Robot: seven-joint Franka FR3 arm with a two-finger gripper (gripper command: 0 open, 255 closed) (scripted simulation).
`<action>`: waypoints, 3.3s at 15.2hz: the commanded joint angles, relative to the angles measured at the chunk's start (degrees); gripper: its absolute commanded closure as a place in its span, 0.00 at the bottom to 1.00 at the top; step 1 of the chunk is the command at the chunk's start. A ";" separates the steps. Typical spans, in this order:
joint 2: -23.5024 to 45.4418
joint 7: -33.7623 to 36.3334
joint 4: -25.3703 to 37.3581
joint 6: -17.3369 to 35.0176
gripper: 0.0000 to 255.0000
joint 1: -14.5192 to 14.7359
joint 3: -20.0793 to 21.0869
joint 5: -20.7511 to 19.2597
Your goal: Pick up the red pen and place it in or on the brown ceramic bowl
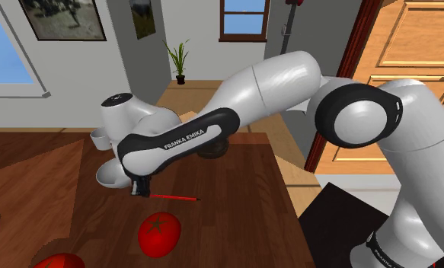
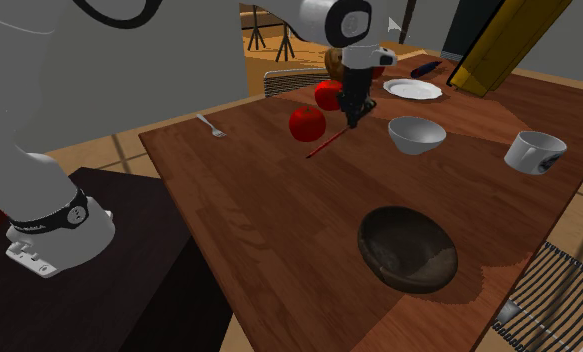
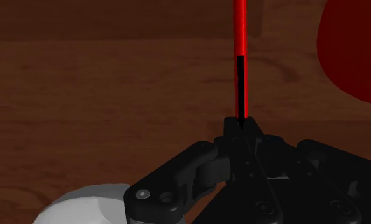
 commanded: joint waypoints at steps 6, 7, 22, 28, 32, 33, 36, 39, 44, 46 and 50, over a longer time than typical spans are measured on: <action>-1.91 -0.51 2.29 -4.17 1.00 0.00 0.43 0.63; -2.13 -0.58 2.71 -4.79 1.00 0.01 0.48 0.71; -5.35 -14.79 -0.74 -3.84 1.00 -12.67 -1.16 3.15; -3.50 -21.45 2.85 -5.29 1.00 -17.63 -2.24 3.89; -0.96 -25.85 7.47 -7.20 1.00 -20.58 -3.00 4.26; -0.12 -26.95 8.97 -7.83 1.00 -21.26 -3.20 4.33; 3.15 -30.36 14.86 -10.32 1.00 -23.22 -3.81 4.52; 3.47 -30.21 13.07 -8.24 1.00 -23.37 -3.87 4.40; 4.41 -29.98 10.80 -5.06 1.00 -23.50 -4.02 4.17; 4.85 -29.90 10.01 -3.84 1.00 -23.53 -4.09 4.07; 5.96 -29.73 8.83 -1.56 1.00 -23.55 -4.26 3.84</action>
